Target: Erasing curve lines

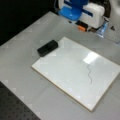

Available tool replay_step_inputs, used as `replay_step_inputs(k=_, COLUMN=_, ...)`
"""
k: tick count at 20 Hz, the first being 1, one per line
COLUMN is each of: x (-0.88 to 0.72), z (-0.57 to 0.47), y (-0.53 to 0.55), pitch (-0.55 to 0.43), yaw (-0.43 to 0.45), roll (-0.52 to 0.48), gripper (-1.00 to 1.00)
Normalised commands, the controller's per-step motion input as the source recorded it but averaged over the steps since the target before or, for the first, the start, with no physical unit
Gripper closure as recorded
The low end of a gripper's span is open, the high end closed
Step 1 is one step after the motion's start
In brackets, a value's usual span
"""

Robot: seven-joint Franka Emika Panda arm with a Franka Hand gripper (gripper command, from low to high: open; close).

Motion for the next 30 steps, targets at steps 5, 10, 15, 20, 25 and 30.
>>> replay_step_inputs(k=5, x=0.24, z=0.04, y=-0.38, pitch=0.122, yaw=0.159, roll=0.013, gripper=-1.00)
replay_step_inputs(k=10, x=0.27, z=0.04, y=-0.53, pitch=0.166, yaw=0.132, roll=0.008, gripper=-1.00)
replay_step_inputs(k=15, x=0.29, z=0.01, y=-0.59, pitch=0.147, yaw=0.194, roll=-0.040, gripper=-1.00)
replay_step_inputs(k=20, x=0.25, z=-0.03, y=-0.48, pitch=0.130, yaw=0.183, roll=-0.080, gripper=-1.00)
replay_step_inputs(k=25, x=0.20, z=-0.05, y=-0.41, pitch=0.117, yaw=0.175, roll=-0.095, gripper=-1.00)
replay_step_inputs(k=30, x=0.16, z=-0.05, y=-0.46, pitch=0.096, yaw=0.177, roll=-0.111, gripper=-1.00)
